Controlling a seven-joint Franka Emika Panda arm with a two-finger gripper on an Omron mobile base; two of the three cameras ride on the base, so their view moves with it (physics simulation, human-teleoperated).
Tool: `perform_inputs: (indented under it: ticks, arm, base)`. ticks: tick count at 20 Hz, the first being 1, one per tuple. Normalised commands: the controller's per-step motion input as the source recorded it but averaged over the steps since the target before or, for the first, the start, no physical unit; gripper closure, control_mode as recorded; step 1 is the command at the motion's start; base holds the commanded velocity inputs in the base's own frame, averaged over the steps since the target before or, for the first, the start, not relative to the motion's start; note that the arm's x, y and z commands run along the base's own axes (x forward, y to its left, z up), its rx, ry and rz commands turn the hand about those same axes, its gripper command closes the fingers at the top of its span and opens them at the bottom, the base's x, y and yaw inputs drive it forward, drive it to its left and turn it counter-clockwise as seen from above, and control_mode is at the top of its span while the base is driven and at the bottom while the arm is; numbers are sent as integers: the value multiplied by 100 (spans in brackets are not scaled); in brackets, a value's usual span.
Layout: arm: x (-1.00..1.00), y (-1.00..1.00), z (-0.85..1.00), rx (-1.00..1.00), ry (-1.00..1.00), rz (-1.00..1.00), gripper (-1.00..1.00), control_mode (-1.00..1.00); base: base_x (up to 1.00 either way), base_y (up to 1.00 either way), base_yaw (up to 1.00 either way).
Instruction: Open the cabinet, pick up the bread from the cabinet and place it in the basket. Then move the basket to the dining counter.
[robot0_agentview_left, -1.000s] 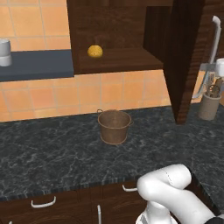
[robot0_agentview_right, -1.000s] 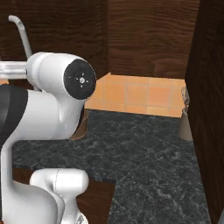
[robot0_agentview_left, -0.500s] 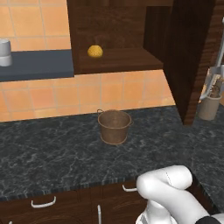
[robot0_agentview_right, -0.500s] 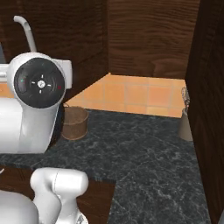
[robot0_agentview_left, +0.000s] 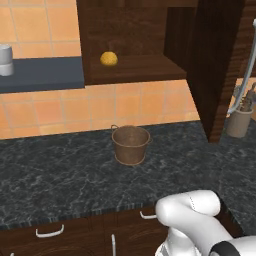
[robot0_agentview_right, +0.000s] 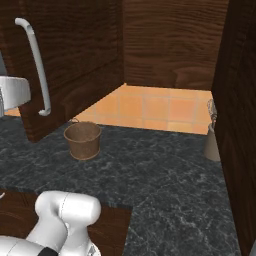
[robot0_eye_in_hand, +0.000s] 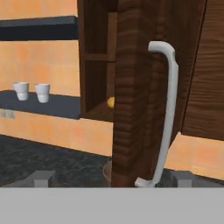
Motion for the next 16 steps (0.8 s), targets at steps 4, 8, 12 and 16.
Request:
perform_inputs:
  ticks: [4, 8, 12, 16]
  arm:
    - [-27, 79, 5, -48, 13, -29, -100, -100]
    - [40, 76, -25, -74, 14, -25, -100, -100]
    - [100, 39, -21, -76, 51, -18, -100, -100]
    - [100, 22, -17, -77, 58, -16, -100, -100]
  base:
    - [0, 0, 0]
    - [0, 0, 0]
    - [0, 0, 0]
    - [0, 0, 0]
